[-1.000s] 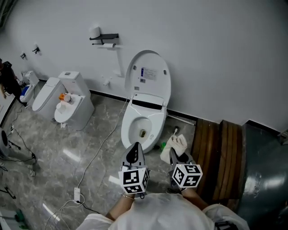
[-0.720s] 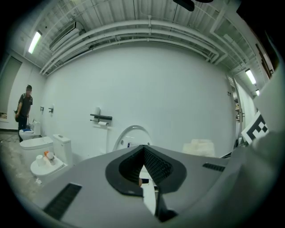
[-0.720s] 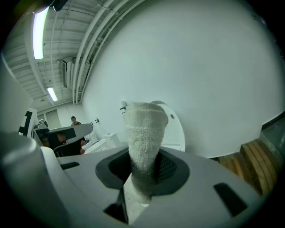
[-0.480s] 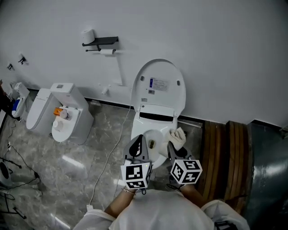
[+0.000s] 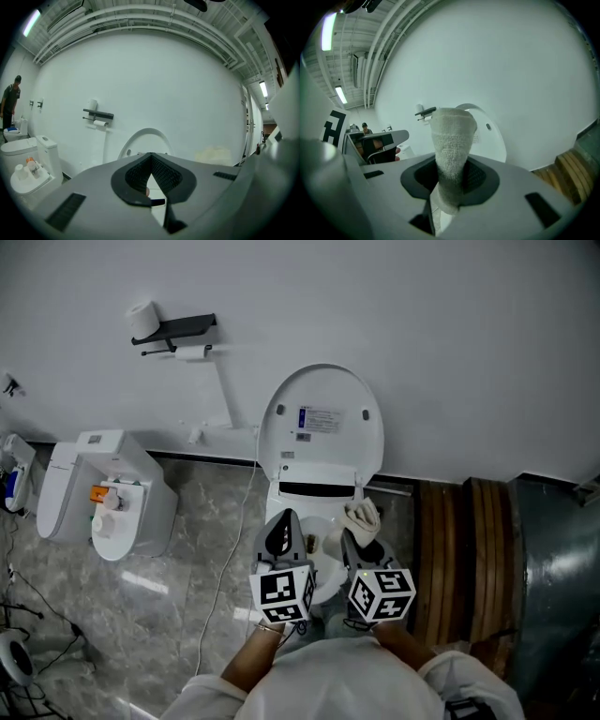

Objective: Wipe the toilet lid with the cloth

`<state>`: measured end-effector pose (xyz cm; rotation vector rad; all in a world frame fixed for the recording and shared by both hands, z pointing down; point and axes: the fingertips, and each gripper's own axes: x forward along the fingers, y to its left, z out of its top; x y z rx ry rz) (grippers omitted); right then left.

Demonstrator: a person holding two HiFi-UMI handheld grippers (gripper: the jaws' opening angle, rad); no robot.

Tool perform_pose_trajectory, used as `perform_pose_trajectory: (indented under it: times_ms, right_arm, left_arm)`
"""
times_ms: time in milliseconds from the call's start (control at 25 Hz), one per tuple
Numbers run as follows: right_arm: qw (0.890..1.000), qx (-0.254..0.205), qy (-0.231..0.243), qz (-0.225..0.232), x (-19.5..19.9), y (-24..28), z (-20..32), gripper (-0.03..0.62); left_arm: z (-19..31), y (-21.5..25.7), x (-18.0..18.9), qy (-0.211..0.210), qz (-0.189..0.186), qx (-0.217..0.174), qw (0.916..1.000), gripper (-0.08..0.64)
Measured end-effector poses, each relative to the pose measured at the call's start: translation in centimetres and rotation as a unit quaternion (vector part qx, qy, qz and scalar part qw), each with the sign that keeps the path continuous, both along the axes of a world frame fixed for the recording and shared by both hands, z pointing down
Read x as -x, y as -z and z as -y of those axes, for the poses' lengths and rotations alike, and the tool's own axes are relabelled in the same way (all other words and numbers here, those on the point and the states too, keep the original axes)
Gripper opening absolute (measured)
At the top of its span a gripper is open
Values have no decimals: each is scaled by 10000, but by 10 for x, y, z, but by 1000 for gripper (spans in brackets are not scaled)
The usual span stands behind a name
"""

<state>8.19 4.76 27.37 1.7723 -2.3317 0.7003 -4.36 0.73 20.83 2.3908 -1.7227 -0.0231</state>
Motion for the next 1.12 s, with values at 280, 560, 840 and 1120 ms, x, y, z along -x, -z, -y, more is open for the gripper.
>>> perform_pose_trajectory:
  times_ms: [280,560,840,1120]
  right_arm:
    - [9998,-178,82,74,2,7,65,97]
    - [9995,-274,181,-16,-4,7,132,97]
    - [9988,-398,275,-16,-3,6,213,97]
    - [9972,-521,538,-12,20,2,298,97]
  left_arm:
    - [50,4,-5,-113,124,-12,9999,-6]
    - [112,-5,-5,-59,386,-16,9992,-6]
    - [181,-13,-5,-16,576,-56,9983,-6]
    - [235,-14,-10,-57,627,-171,9979,-6]
